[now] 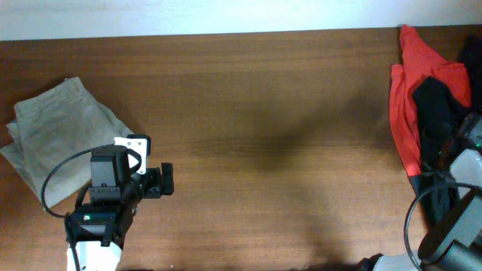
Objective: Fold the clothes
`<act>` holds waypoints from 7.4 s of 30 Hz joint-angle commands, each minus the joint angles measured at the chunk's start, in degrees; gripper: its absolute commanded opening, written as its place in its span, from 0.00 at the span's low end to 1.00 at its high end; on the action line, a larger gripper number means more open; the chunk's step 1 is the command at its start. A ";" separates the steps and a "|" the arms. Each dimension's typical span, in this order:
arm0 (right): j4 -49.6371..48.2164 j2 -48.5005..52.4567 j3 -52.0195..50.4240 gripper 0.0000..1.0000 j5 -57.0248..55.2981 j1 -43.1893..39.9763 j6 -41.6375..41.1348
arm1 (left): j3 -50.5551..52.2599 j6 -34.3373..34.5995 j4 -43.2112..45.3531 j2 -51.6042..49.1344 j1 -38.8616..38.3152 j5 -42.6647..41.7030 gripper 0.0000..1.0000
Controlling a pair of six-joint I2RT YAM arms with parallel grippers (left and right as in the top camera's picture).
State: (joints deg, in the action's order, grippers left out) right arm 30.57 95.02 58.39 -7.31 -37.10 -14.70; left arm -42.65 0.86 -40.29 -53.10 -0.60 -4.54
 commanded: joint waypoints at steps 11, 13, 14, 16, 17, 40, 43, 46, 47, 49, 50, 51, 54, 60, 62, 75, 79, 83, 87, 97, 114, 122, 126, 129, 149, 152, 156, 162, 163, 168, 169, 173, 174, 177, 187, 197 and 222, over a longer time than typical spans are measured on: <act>19.45 -8.04 21.27 0.04 18.73 46.69 6.58 | -1.38 -0.46 0.57 0.02 0.24 -0.81 0.99; 8.07 -4.15 21.29 0.04 19.52 52.24 1.75 | -1.38 -0.46 0.61 0.02 0.24 -0.83 0.99; 2.75 -2.78 21.29 0.04 20.92 54.38 1.73 | -1.38 -0.46 0.59 0.02 0.24 -0.83 0.99; -2.84 -1.84 21.29 0.06 21.18 57.40 2.62 | -1.38 -0.46 0.61 0.00 0.24 -0.83 0.99; -3.04 -1.88 21.29 0.20 19.91 58.18 4.52 | -1.38 -0.46 0.61 0.00 0.24 -0.83 0.99; 27.85 -13.00 21.33 0.99 8.57 22.03 5.62 | -1.38 42.29 40.96 -42.40 -37.64 -26.56 0.99; 28.24 -13.00 21.33 0.99 8.55 22.08 5.64 | -1.38 46.16 53.68 -48.50 -43.47 -26.53 0.98; 28.41 -13.00 21.33 0.99 8.55 22.08 5.64 | -1.38 54.51 57.20 -52.76 -47.54 -26.08 0.78; 28.39 -13.00 21.33 0.99 8.55 22.08 5.62 | -1.38 54.62 57.07 -53.09 -48.04 -25.68 0.45; 28.41 -13.00 21.33 0.99 8.55 22.08 5.64 | -1.38 54.64 56.76 -53.07 -47.10 -25.75 0.06; 28.41 -13.00 21.33 0.99 8.55 22.08 5.64 | -1.38 54.62 56.48 -53.07 -46.07 -25.75 0.01; 28.46 -13.00 21.33 0.99 8.55 22.08 5.64 | -1.38 53.94 56.02 -53.00 -44.17 -26.84 0.01; 28.59 -13.00 21.33 0.99 8.52 22.08 5.64 | -1.38 45.11 49.92 -50.40 -36.48 -28.92 0.01; 28.59 -13.00 21.33 0.99 8.55 22.08 5.64 | -23.23 25.33 22.18 -41.81 6.95 -19.21 0.01; 28.59 -13.00 21.33 0.99 8.55 22.08 5.64 | -32.11 25.29 18.03 -41.79 14.36 -24.46 0.99; 39.43 -10.51 13.44 0.99 26.84 31.67 11.06 | -23.02 18.97 -29.86 -42.40 9.49 -2.29 0.99; 30.40 -10.29 1.66 0.99 28.17 43.41 2.29 | -13.64 19.50 -24.46 -42.40 9.49 -8.26 0.99; 12.79 -10.21 -8.44 0.93 28.52 51.98 -6.60 | -6.38 23.17 -14.08 -42.40 9.49 -8.11 0.99; 0.57 -9.27 -14.60 0.87 25.75 54.01 -17.75 | -4.61 23.96 -8.35 -42.40 9.49 -8.11 0.99; -3.98 -4.98 -12.13 0.04 16.50 43.36 -20.02 | -4.72 22.10 -7.72 -42.34 9.49 -10.88 0.96; 22.77 -17.66 -7.21 0.06 12.81 31.45 -11.41 | -1.40 35.45 -9.35 -42.34 -3.37 -31.54 0.83; 22.80 -17.66 -7.21 0.06 12.81 31.45 -10.99 | -0.70 52.39 -13.51 -36.26 -5.27 -25.20 0.92; 22.60 -17.62 -7.21 0.07 12.81 31.45 -10.95 | 0.70 64.70 -13.77 -27.69 -11.56 -18.99 0.91; 22.62 -17.62 -7.21 0.07 12.81 31.45 -9.53 | 4.04 78.47 -8.63 -26.69 -21.07 -14.91 0.91; 27.65 -19.10 -6.97 0.04 13.16 29.05 -9.55 | 4.92 67.65 -15.67 -17.75 -22.38 -2.34 0.01; 29.73 -26.25 -0.09 0.04 22.29 22.03 -3.54 | -11.47 49.24 -31.89 -3.78 -18.99 7.54 0.01; 35.63 -27.96 13.46 0.04 23.19 21.64 -1.79 | -23.23 46.86 -31.17 1.44 -18.97 17.66 0.01; 40.00 -28.46 29.31 0.04 17.27 20.52 -0.52 | -26.32 47.19 -31.34 1.75 -17.05 20.76 0.01; 39.93 -28.41 32.17 0.04 16.44 20.52 -0.50 | -29.29 45.88 -30.16 1.70 -14.99 22.43 0.01; 36.13 -28.35 40.09 0.04 16.24 20.52 -0.59 | -38.56 33.83 -16.28 0.52 -11.17 22.36 0.01; 35.54 -28.28 41.99 0.04 16.24 20.52 -0.72 | -39.39 32.81 -14.75 0.07 -11.17 22.36 0.01; 32.61 -22.38 44.00 0.04 16.26 20.52 -0.26 | -39.80 30.42 -6.78 -9.29 -11.17 22.32 0.01; 32.17 -18.75 44.00 0.04 16.37 20.55 -0.28 | -39.80 28.57 -4.28 -13.33 -11.17 22.34 0.01; 21.38 -6.27 44.09 0.04 23.76 20.59 -0.37 | -40.24 22.49 10.23 -27.91 -10.84 22.10 0.01; 25.81 -2.49 67.45 0.04 18.84 14.95 -2.27 | -79.43 23.43 -0.24 -44.30 -3.23 8.59 0.01; 54.60 2.10 42.95 0.04 6.51 14.32 3.76 | -77.20 22.05 -56.43 -64.30 -5.92 5.25 0.00; 8.66 -10.60 16.94 0.04 21.24 28.76 3.74 | -10.62 48.50 -14.01 -18.99 -6.23 12.11 0.00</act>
State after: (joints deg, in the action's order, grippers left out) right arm 47.53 81.52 73.60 21.26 -11.77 -11.38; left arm -54.33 43.46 -56.84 -64.03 -12.38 -5.39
